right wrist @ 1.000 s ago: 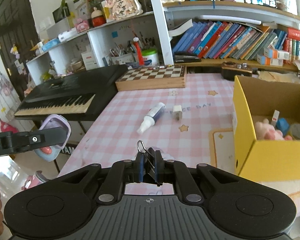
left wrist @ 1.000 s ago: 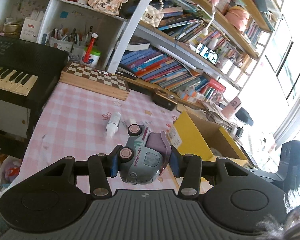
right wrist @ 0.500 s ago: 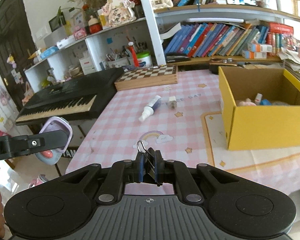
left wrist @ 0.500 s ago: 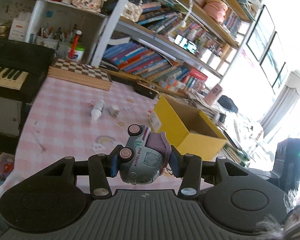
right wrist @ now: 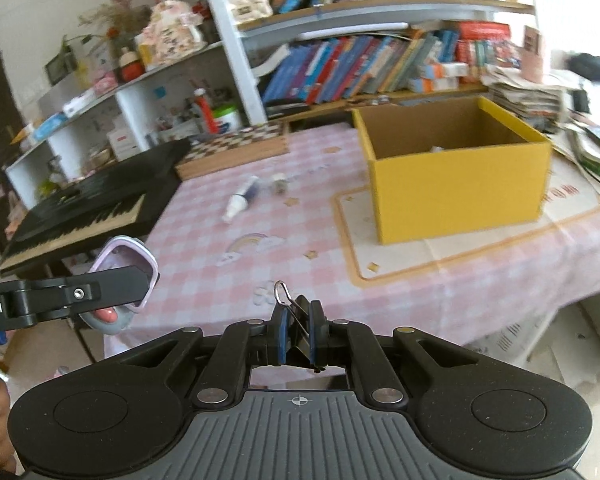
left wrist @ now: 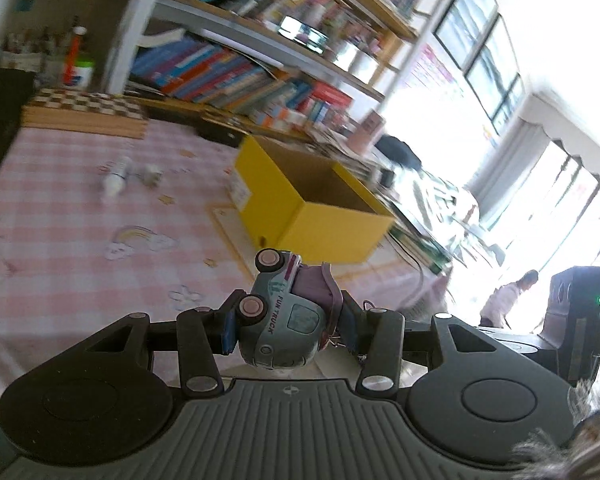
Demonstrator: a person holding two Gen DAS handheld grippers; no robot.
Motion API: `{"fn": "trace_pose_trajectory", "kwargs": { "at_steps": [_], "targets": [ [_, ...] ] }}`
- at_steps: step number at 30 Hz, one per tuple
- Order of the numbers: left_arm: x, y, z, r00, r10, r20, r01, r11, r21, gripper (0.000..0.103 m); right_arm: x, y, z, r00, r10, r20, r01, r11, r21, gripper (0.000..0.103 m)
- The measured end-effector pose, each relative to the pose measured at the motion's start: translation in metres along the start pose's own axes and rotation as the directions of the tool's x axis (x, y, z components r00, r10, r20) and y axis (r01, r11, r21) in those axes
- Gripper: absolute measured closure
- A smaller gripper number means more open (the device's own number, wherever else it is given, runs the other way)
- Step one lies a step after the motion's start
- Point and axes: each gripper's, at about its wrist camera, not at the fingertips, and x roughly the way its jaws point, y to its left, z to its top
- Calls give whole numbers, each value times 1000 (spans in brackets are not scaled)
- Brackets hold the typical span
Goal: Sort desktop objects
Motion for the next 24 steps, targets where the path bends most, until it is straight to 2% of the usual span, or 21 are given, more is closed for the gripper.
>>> {"fn": "trace_pose_trajectory", "kwargs": {
  "at_steps": [11,18,24],
  "targets": [
    [36,-29,-1,990,-113,-90,119,991,65,58,-20,-34,-12,996,-94,-2,94,992,88,94],
    [62,-46,2,979,-152,-135,164,982,89,58,-22,-59,-11,992,-124,-16,125,983,132,94],
    [83,-61,8,977,-160,-144,176,979,102,58,-20,-79,0,991,-130,-18,131,982,137,94]
  ]
}}
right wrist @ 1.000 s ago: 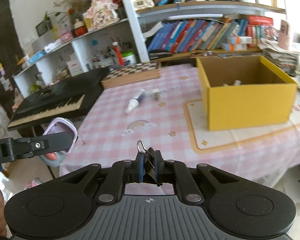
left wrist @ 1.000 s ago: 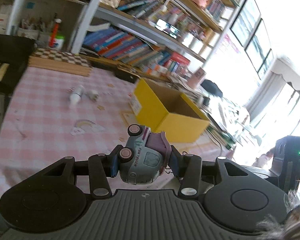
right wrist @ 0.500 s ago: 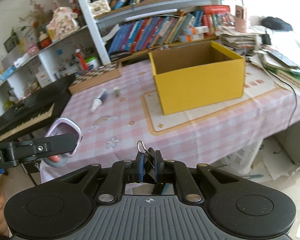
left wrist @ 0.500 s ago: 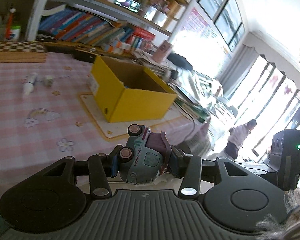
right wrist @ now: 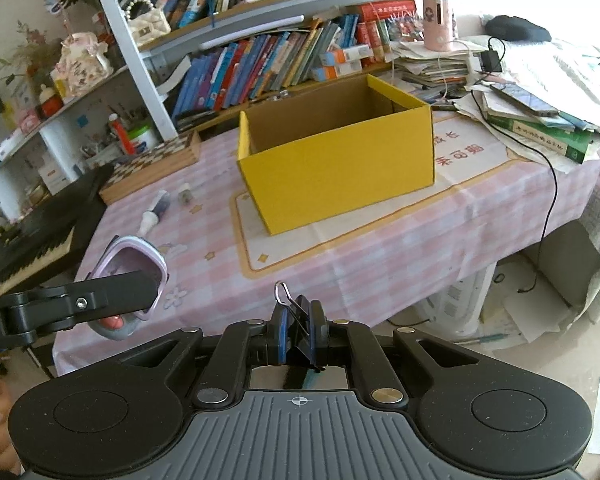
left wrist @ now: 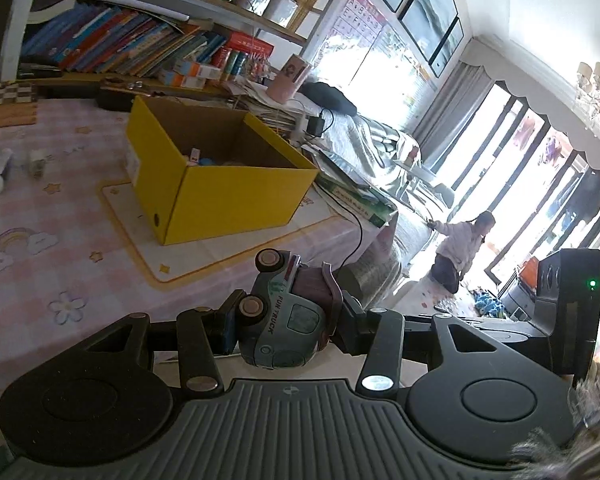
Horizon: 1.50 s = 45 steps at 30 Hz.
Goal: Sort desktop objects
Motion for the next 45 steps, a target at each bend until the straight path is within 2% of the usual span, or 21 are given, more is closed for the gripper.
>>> {"fn": "trace_pose_trajectory", "kwargs": {
  "at_steps": [23,28,32,39,42,45],
  "targets": [
    [96,-32,45,1000,10,-18,-11,1000,-9,58,39,-78,60,998,22,-52,-22,1000,-8,94],
    [110,-35,65,999,31,22,-31,1000,-1,58,48,-93,84,998,49,-33,-50,999,-21,94],
    [117,-37,89,995,57,86,-58,998,0,58,54,-99,111,997,80,7,-79,995,-58,94],
    [126,-37,128,973,123,196,-132,991,32,58,74,-93,163,984,157,82,-142,975,-170,94],
    [133,-33,142,966,151,210,-164,985,47,58,89,-87,181,978,190,85,-167,960,-226,94],
    [146,-26,155,968,163,192,-175,983,52,58,109,-82,193,975,214,59,-193,947,-255,94]
  ]
}}
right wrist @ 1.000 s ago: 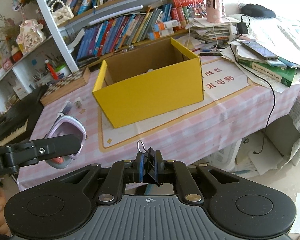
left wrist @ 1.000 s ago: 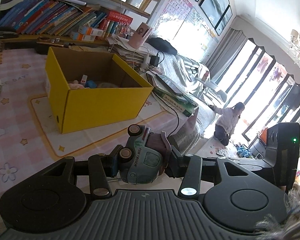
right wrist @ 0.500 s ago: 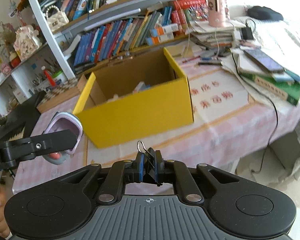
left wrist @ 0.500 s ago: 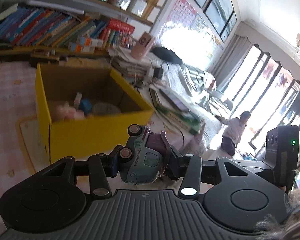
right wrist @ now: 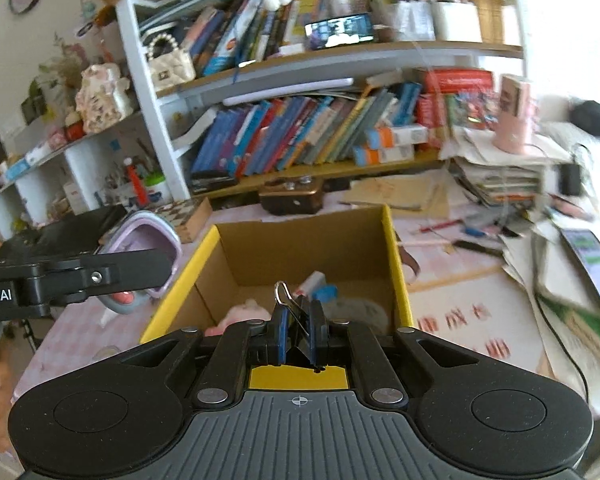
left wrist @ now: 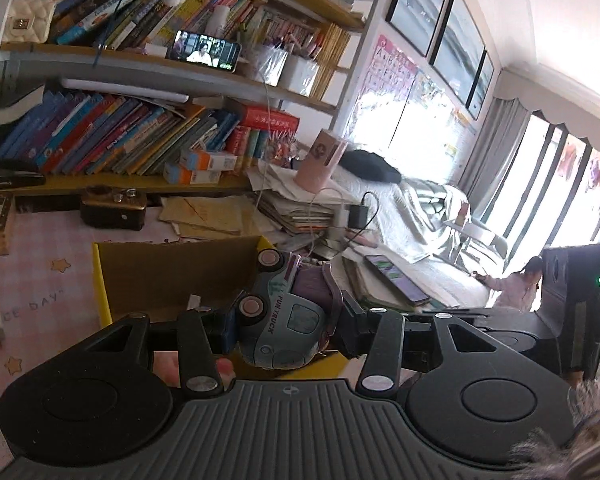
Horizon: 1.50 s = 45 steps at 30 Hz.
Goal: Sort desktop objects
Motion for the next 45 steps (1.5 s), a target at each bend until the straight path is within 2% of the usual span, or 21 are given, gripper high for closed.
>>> {"fn": "trace_pose_trajectory", "kwargs": {
  "at_steps": [5,9,14,18,23,31,33,35,36,37,38,42,45],
  "targets": [
    [31,13,6,998,7,-69,-7,1000,5,58,42,-5,8,997,34,-74,-37,999,-28,94],
    [62,29,7,992,44,-114,-46,999,-10,60,80,-11,14,987,47,-152,-53,998,-35,94],
    [102,50,11,976,124,-177,-126,992,-1,60,126,-19,23,967,27,-252,-50,995,-86,94],
    [128,59,11,960,161,-230,-160,987,24,60,157,-21,29,940,5,-342,-50,991,-124,94],
    [141,72,14,942,200,-270,-202,979,22,60,169,-17,38,925,0,-381,-71,982,-174,93],
    [147,76,14,934,219,-281,-221,975,27,61,182,-19,44,914,6,-406,-84,981,-175,87],
    [149,77,15,934,221,-280,-224,974,21,58,183,-23,44,912,12,-410,-82,985,-154,86],
    [147,78,16,939,219,-265,-226,974,6,48,183,-28,45,913,22,-407,-77,990,-119,79],
    [145,79,17,941,226,-252,-234,972,-3,35,181,-33,47,916,38,-399,-80,993,-89,73],
    [143,80,18,945,227,-237,-236,972,-12,24,179,-35,48,919,62,-390,-96,993,-68,72],
    [139,82,19,951,221,-215,-232,972,-27,19,176,-36,49,923,78,-377,-106,993,-55,66],
    [123,80,23,962,224,-156,-233,972,-43,17,163,-27,55,942,78,-326,-115,989,-97,44],
    [107,75,27,968,227,-107,-232,972,-38,15,150,-21,58,954,95,-283,-132,985,-115,38]
  ]
}}
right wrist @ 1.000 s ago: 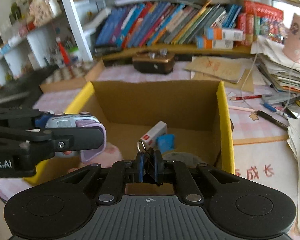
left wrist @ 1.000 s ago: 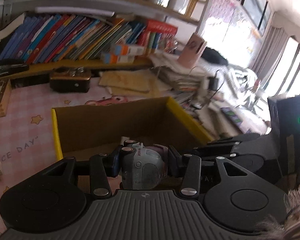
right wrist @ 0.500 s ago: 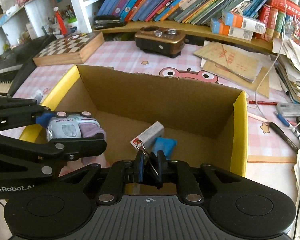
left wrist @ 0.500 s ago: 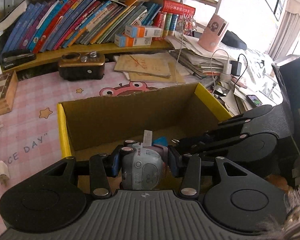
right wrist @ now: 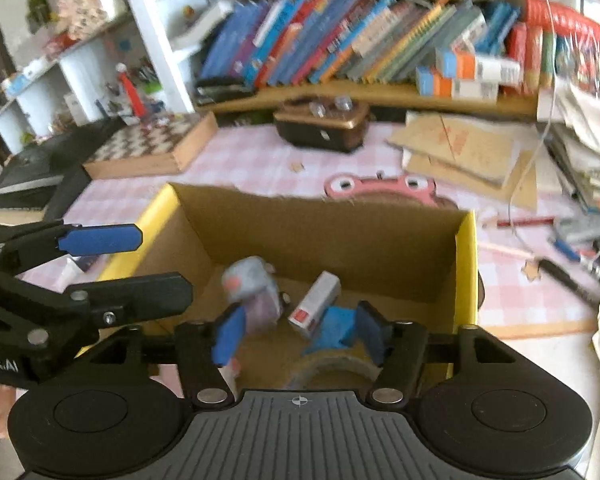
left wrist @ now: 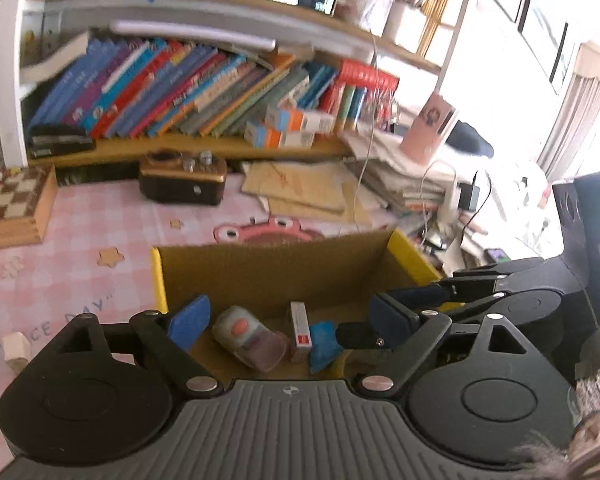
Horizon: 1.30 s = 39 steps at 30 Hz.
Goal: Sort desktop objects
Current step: 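Open the left gripper over the yellow box while the right releases the binder clip inside, then withdraw both grippers from the yellow box toward the white tube and plug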
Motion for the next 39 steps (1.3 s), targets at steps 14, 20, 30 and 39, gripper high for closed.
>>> {"fn": "trace_pose_trajectory", "kwargs": {
  "at_steps": [14,20,30,39],
  "targets": [
    [-89,-20,-7,978,49,203,-59,997,40,3,-74,12,-18,971,-61,229,53,998,39,22],
    [-119,-21,-26,971,71,230,-78,997,24,0,-96,17,-42,958,-99,268,79,993,85,20],
    [-158,-4,-76,975,108,193,-97,993,-66,0,-116,35,-98,956,-153,251,93,967,237,19],
    [-187,17,-125,982,135,134,-121,987,-107,0,-117,67,-154,961,-224,160,168,938,303,19]
  ]
}}
